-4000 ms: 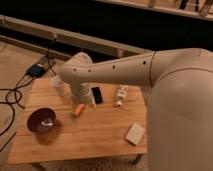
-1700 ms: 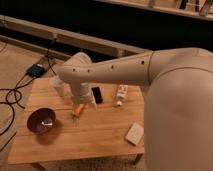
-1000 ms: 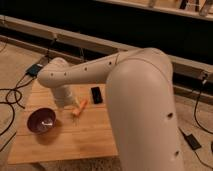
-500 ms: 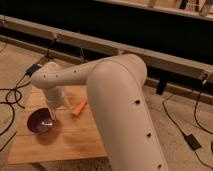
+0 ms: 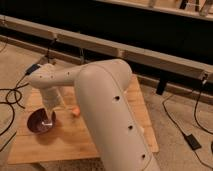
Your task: Pick up the ceramic bowl
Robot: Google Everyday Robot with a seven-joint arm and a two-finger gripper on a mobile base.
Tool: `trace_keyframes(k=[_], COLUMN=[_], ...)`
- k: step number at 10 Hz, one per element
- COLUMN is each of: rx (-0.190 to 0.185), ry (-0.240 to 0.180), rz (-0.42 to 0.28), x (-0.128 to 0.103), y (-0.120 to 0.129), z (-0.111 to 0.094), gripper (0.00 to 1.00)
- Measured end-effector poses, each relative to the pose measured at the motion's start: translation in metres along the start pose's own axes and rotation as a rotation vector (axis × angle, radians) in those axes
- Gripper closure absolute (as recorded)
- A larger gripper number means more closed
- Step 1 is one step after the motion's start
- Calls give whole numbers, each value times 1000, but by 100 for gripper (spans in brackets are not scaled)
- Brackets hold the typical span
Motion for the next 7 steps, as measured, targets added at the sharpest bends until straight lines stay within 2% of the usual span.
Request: trace_keyframes(k=[4, 5, 7], rx=[1, 4, -9], ry=[17, 23, 40], rz=[-6, -10, -12], x=[-17, -19, -20], y=[2, 1, 0], z=[25, 31, 38], gripper=[35, 40, 61])
